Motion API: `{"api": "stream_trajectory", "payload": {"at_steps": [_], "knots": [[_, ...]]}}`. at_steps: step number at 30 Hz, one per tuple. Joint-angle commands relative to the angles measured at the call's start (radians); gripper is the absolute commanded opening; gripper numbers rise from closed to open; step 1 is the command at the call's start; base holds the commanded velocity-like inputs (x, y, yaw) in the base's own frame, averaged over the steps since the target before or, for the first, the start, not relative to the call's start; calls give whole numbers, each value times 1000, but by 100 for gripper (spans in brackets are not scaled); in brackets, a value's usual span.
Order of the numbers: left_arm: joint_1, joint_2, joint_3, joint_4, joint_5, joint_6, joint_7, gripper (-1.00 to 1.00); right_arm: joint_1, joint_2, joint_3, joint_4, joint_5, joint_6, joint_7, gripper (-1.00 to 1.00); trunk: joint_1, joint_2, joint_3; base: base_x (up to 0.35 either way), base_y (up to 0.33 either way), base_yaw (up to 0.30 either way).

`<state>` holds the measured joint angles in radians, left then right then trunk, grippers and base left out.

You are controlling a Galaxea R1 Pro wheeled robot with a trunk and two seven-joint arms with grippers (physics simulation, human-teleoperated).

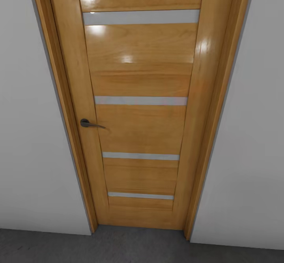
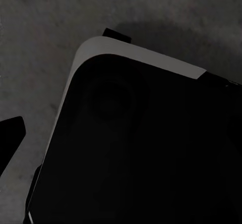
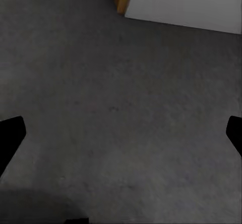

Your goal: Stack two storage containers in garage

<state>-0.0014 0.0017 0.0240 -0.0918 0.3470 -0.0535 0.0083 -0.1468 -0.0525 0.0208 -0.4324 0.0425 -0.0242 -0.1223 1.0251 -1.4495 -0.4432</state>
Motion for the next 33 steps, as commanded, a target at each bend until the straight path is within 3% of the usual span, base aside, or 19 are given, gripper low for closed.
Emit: {"api": "stream_trajectory", "payload": {"at_steps": [1,6,10,12,16,19,29,31,33], "knots": [[0,0,2,0,3,-2,1,100,-11,8,3,-6,7,-1,-4,100,0,-1,-1,0,0,0],[0,0,2,1,3,-2,1,100,-84,54,7,-26,10,41,-1,100,0,-1,-1,0,0,0],[0,0,2,1,3,-2,1,100,-191,86,11,-34,10,243,4,100,0,-1,-1,0,0,0],[0,-1,2,1,3,-2,1,100,-258,127,11,-34,12,323,3,100,0,-1,-1,0,0,0],[0,-1,1,1,3,-2,1,100,-354,187,12,-26,15,362,-7,100,0,-1,-1,0,0,0],[0,-2,1,1,3,-2,1,100,-392,222,13,-24,17,362,-13,100,0,-1,-1,0,0,0],[0,-2,1,1,2,-2,1,100,-532,227,18,-37,101,371,-14,100,0,-1,-1,0,0,0],[0,-3,1,2,2,-2,1,100,-542,227,38,-57,104,372,-10,100,0,-1,-1,0,0,0],[0,-3,1,3,1,-2,1,100,-548,227,94,-102,105,369,-8,100,0,-1,-1,0,0,0]]}}
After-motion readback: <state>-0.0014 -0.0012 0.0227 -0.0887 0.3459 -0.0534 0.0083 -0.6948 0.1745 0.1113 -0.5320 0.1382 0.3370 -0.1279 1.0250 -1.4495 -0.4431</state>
